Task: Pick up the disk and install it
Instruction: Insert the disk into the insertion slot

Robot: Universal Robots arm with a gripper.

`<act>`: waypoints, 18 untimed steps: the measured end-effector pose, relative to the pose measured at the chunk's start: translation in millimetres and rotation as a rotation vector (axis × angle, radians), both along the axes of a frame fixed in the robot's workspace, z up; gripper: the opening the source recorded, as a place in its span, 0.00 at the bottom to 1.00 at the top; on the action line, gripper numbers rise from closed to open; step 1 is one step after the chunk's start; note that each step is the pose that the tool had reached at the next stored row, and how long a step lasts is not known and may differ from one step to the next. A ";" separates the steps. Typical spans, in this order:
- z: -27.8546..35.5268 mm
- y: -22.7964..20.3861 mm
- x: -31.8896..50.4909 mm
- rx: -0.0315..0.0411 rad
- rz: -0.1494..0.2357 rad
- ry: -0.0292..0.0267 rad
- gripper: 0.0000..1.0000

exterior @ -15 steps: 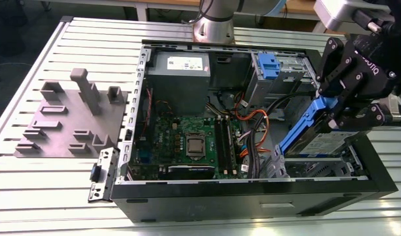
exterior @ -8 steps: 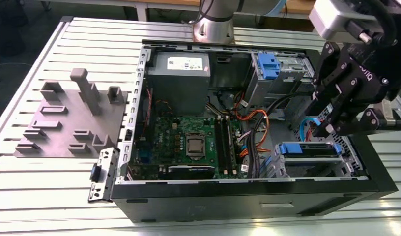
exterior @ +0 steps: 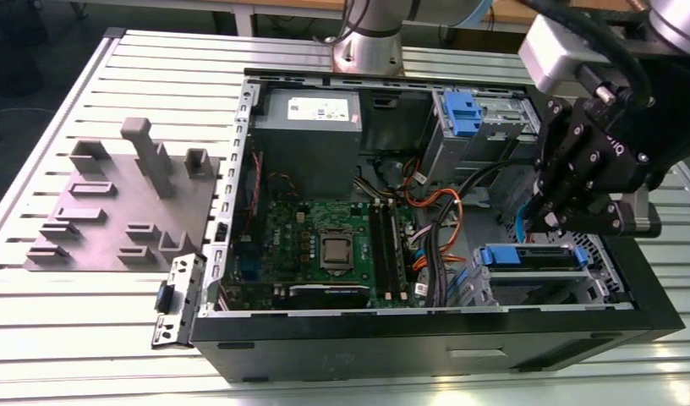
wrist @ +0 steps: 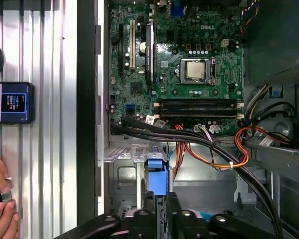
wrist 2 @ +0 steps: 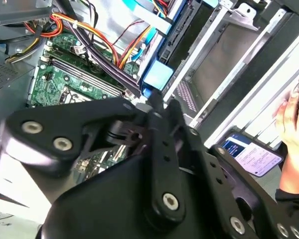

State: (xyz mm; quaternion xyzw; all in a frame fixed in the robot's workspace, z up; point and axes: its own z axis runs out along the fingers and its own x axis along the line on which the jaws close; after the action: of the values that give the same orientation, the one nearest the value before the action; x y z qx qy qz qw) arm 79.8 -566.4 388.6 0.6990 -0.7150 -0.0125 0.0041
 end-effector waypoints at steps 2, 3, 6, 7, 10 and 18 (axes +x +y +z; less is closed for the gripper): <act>-3.5 0.0 0.0 0.0000 0.000 0.0001 0.18; -5.4 0.0 0.0 0.0000 0.000 0.0000 0.13; -10.9 0.0 0.0 -0.0001 0.000 0.0000 0.11; -12.7 0.0 0.0 0.0000 0.000 0.0000 0.11; -15.1 0.0 0.0 -0.0002 0.000 0.0000 0.11; -15.2 0.0 0.0 0.0009 0.000 0.0000 0.11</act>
State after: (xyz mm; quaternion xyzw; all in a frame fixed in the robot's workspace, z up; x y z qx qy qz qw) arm 79.8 -566.5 373.4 0.6990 -0.7150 -0.0128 0.0038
